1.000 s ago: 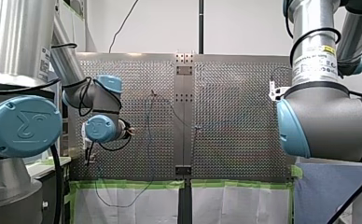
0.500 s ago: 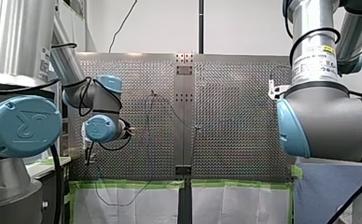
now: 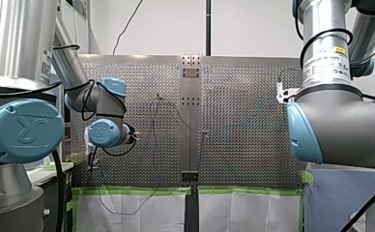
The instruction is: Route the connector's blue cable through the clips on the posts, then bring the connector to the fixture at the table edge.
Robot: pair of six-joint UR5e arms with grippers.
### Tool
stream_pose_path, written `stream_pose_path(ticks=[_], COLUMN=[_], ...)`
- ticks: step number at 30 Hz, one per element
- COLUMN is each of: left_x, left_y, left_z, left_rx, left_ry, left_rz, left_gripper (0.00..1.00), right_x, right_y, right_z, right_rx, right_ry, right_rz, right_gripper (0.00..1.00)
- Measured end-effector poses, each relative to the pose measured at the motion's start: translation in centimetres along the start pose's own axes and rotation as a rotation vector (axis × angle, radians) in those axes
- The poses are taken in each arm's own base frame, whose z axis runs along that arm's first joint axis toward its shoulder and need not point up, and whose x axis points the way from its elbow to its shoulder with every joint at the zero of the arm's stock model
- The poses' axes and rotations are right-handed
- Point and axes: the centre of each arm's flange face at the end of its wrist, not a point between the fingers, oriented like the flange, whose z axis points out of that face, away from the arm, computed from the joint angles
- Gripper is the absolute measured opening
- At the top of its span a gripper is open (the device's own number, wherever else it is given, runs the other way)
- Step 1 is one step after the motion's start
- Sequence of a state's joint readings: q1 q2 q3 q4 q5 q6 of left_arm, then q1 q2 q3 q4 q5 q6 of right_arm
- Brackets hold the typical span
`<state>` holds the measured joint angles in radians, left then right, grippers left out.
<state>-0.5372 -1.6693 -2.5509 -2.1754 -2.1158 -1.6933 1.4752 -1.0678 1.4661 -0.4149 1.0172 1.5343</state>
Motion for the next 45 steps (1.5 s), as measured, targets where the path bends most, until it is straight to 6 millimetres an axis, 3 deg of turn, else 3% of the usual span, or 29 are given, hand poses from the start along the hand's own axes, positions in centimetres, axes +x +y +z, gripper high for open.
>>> stream_pose_path(ticks=[15,16,17,19,26,28,29,31,45], left_x=[0.0,0.0,0.0,0.0,0.0,0.0,0.0,0.0,0.0], left_y=[0.0,0.0,0.0,0.1,0.1,0.1,0.1,0.1,0.2], left_z=[0.0,0.0,0.0,0.0,0.0,0.0,0.0,0.0,0.1], left_rx=[-0.002,-0.002,-0.002,-0.003,-0.004,-0.004,-0.004,-0.004,-0.01], left_ry=[0.0,0.0,0.0,0.0,0.0,0.0,0.0,0.0,0.0], left_rz=[0.0,0.0,0.0,0.0,0.001,0.001,0.001,0.001,0.005], left_gripper=[1.0,1.0,1.0,1.0,1.0,1.0,1.0,1.0,1.0], right_x=[-0.4,-0.4,-0.4,-0.6,0.0,0.1,0.1,0.3,0.4], right_y=[0.2,0.2,0.2,0.2,0.2,0.2,0.3,0.3,0.3], right_z=[0.2,0.2,0.3,0.3,0.0,0.0,0.0,0.0,0.1], right_rx=[-0.033,-0.033,-0.033,-0.032,-0.035,-0.035,-0.035,-0.035,-0.036], right_ry=[0.005,0.005,0.005,0.005,0.004,0.004,0.003,0.008,0.012], right_rz=[-0.004,-0.004,-0.004,-0.004,-0.003,-0.003,-0.003,-0.006,-0.008], right_gripper=[0.0,0.4,0.4,0.53,0.71,0.87,0.87,1.0,1.0])
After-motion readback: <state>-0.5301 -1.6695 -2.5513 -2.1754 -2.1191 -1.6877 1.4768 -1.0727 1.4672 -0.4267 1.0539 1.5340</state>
